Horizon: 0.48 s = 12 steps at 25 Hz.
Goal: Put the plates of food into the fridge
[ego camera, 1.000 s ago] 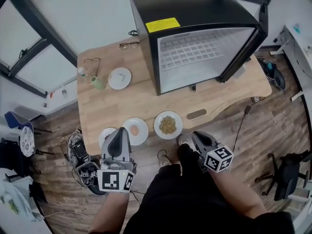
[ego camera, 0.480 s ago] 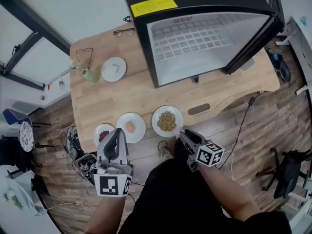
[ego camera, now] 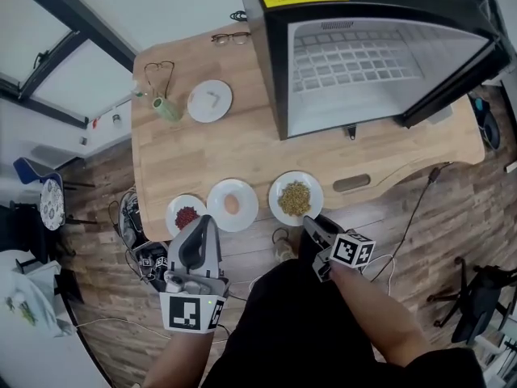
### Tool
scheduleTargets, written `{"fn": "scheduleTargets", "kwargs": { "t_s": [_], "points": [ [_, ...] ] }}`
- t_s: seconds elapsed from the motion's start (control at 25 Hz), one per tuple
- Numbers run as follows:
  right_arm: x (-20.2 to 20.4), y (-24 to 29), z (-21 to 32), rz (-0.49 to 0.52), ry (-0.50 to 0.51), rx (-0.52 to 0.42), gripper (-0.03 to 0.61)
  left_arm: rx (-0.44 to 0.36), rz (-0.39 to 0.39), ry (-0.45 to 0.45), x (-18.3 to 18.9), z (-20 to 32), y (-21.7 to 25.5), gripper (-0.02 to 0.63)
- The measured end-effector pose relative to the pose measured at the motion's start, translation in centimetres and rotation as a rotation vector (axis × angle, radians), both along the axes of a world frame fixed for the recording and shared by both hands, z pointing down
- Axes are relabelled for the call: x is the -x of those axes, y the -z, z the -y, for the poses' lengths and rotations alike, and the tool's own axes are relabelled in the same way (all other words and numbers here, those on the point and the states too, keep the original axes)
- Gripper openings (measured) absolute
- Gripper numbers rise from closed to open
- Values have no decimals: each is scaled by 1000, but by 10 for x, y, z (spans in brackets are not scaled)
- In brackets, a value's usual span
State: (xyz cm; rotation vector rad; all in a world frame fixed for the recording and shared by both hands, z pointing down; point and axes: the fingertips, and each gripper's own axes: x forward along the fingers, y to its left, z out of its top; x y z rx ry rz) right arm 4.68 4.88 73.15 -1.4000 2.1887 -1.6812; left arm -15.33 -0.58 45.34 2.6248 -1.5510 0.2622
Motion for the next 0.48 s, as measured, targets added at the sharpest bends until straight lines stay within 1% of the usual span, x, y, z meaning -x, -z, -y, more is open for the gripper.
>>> {"fn": "scheduleTargets", "kwargs": {
  "t_s": [0.08, 0.16, 0.2, 0.36, 0.48],
  "points": [
    [-1, -6, 3, 23, -43, 28, 193, -10, 7, 5, 3, 0, 5, 3],
    [-4, -6, 6, 54, -87, 37, 100, -17, 12, 11, 6, 0, 8, 3],
    [-5, -4, 7, 73, -105, 37, 84, -19, 13, 14, 8, 0, 9, 3],
    [-8, 16, 13, 157, -159, 5, 40, -27, 11, 21, 10, -1, 12, 3],
    [-10, 35, 18, 158, -159, -23, 34, -37, -1, 13, 6, 0, 16, 3]
  ]
}}
